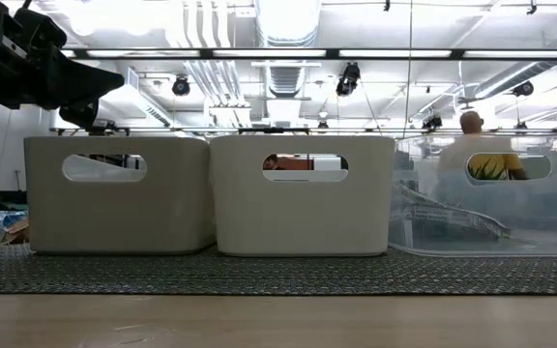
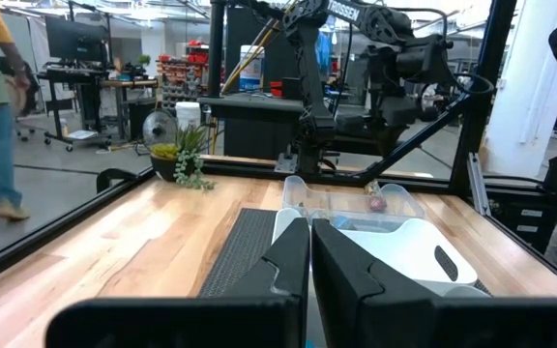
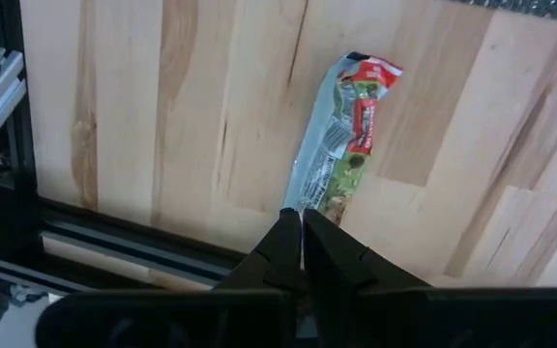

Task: Pick and place Granola Bars by type
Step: Put the bottom red granola bar into the gray bin

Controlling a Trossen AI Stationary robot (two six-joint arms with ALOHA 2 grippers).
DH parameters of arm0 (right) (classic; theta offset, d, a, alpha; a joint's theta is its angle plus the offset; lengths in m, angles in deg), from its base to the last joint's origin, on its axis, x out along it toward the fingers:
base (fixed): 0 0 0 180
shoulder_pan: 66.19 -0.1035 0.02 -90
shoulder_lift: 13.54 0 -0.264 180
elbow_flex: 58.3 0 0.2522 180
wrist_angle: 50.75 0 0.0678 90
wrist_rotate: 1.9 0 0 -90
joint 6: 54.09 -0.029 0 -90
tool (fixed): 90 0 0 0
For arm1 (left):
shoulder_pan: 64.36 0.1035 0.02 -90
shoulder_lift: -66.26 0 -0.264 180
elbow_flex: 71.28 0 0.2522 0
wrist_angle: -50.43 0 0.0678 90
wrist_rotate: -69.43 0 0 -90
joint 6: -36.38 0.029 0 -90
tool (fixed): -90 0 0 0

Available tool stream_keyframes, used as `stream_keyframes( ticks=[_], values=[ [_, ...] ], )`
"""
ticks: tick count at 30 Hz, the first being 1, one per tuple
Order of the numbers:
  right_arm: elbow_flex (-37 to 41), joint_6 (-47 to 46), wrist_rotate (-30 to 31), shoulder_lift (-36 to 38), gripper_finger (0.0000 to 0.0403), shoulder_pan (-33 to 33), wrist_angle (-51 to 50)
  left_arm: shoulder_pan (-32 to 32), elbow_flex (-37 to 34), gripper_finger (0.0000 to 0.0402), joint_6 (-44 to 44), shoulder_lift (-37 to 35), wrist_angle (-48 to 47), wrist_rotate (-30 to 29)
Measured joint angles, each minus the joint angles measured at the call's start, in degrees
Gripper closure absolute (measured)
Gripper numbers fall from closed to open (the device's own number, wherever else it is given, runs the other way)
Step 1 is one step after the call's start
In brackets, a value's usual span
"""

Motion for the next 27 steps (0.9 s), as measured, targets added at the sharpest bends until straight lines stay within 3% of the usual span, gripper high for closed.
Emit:
stream_keyframes(
  ticks=[16,21,27],
  values=[
    [2.73,0.43,-0.03,0.0,0.039,-0.61,9.45,0.0,0.0,0.0402,0.0,0.0,0.0,-0.01],
    [3.56,-0.44,-0.02,0.0,0.0356,-0.59,9.49,0.0,-0.01,0.0402,0.0,0.0,0.0,0.0],
    [4.4,-5.6,1.69,0.0,0.0288,-0.59,9.19,0.0,-0.02,0.0402,0.0,-0.01,0.0,-0.01]
  ],
)
